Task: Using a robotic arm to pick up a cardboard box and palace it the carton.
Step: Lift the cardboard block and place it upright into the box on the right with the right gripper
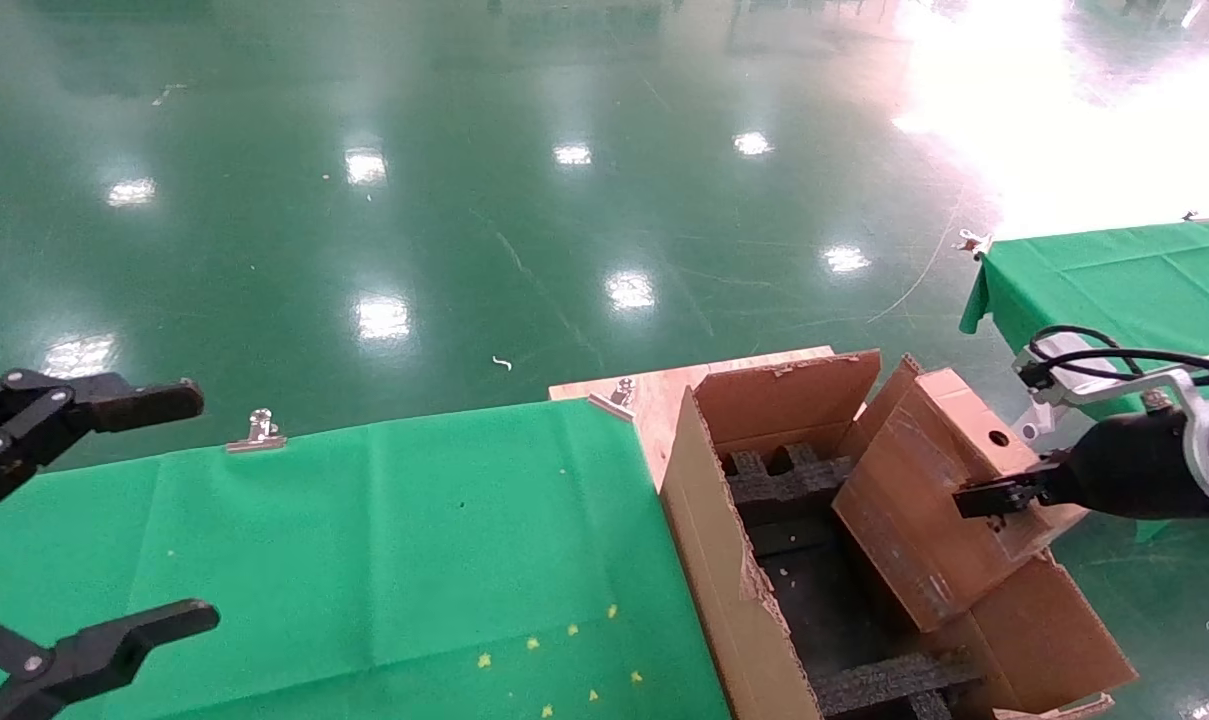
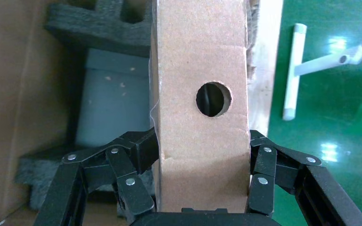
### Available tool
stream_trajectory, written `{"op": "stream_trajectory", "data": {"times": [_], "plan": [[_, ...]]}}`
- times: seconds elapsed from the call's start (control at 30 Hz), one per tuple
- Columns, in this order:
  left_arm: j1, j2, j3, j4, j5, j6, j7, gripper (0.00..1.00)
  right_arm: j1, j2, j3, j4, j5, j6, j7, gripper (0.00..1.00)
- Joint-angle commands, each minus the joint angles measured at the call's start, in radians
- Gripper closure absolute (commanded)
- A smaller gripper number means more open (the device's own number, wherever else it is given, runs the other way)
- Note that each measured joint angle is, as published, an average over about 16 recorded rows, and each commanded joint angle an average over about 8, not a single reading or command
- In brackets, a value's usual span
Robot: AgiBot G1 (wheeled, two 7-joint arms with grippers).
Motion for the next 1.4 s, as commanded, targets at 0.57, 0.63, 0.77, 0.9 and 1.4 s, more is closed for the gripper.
{"op": "stream_trajectory", "data": {"times": [0.57, 0.63, 0.77, 0.9, 1.4], "plan": [[0.0, 0.0, 0.0, 0.0, 0.0, 0.0, 0.0, 0.0, -0.003, -0.05, -0.021, 0.0, -0.032, -0.078, 0.097, 1.0], [0.0, 0.0, 0.0, 0.0, 0.0, 0.0, 0.0, 0.0, -0.001, -0.051, -0.022, 0.0, -0.053, -0.074, 0.114, 1.0], [0.0, 0.0, 0.0, 0.0, 0.0, 0.0, 0.0, 0.0, 0.004, -0.053, -0.023, -0.001, -0.097, -0.062, 0.148, 1.0], [0.0, 0.0, 0.0, 0.0, 0.0, 0.0, 0.0, 0.0, 0.004, -0.061, -0.025, -0.001, -0.136, -0.051, 0.184, 1.0], [0.0, 0.0, 0.001, 0.0, 0.0, 0.0, 0.0, 0.0, -0.05, -0.114, -0.056, -0.001, -0.192, -0.034, 0.284, 1.0]]}}
